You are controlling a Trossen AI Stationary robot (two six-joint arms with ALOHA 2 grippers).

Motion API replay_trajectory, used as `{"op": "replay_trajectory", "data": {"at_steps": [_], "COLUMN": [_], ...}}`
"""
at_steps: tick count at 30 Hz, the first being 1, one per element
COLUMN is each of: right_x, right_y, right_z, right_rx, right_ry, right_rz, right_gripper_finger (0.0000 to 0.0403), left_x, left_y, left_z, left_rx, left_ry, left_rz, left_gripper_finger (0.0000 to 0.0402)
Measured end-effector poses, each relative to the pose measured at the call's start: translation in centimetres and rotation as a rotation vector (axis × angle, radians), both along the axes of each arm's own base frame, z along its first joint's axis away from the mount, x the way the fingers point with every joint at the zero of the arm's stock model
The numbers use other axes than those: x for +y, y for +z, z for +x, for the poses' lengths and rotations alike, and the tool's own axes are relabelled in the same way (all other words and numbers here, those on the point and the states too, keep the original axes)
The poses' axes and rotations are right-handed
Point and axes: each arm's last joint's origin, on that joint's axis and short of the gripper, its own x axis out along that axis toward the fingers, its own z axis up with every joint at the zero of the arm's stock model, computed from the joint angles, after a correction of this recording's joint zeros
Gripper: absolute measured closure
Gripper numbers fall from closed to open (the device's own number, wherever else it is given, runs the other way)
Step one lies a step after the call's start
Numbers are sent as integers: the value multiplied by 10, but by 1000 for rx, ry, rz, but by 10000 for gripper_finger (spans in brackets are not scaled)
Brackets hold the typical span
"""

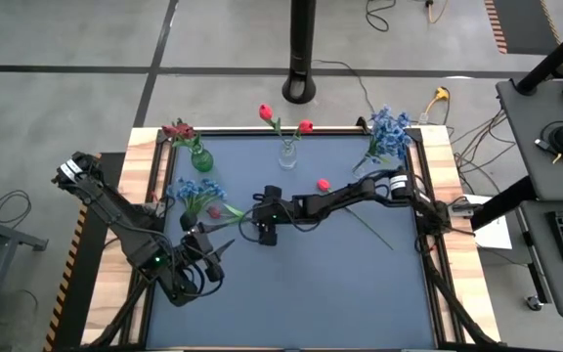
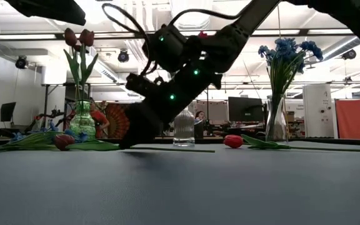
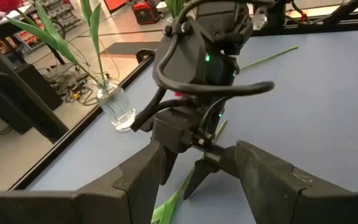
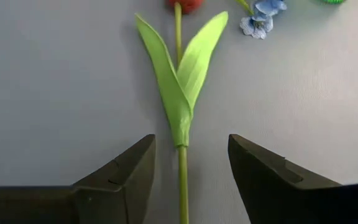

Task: Sort flowers into vase by color
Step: Put the dark red flower into the green vase

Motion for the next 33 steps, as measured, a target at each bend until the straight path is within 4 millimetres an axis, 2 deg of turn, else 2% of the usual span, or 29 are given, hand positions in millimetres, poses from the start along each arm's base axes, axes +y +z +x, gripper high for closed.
{"op": "replay_trajectory", "data": {"at_steps": [7, 15, 20, 27, 30, 33], "right_x": [-10, -9, -9, -6, -5, -3], "right_y": [-4, -18, -19, 8, 30, 50], "right_z": [0, 2, 2, -6, -19, -39], "right_rx": [-5, 14, 15, 10, -29, -65], "right_ry": [7, 31, 22, 52, 60, 79], "right_rz": [67, 97, 107, 79, 85, 114], "right_gripper_finger": [280, 378, 389, 390, 390, 390], "left_x": [0, 1, 1, 1, 0, -1], "left_y": [0, 1, 1, 2, 2, 3], "left_z": [0, 0, 0, 1, 1, 2], "left_rx": [-12, -39, -49, -74, -78, -96], "left_ry": [9, 27, 33, 45, 46, 48], "left_rz": [11, 34, 20, 22, 20, 7], "left_gripper_finger": [212, 212, 212, 212, 212, 212]}}
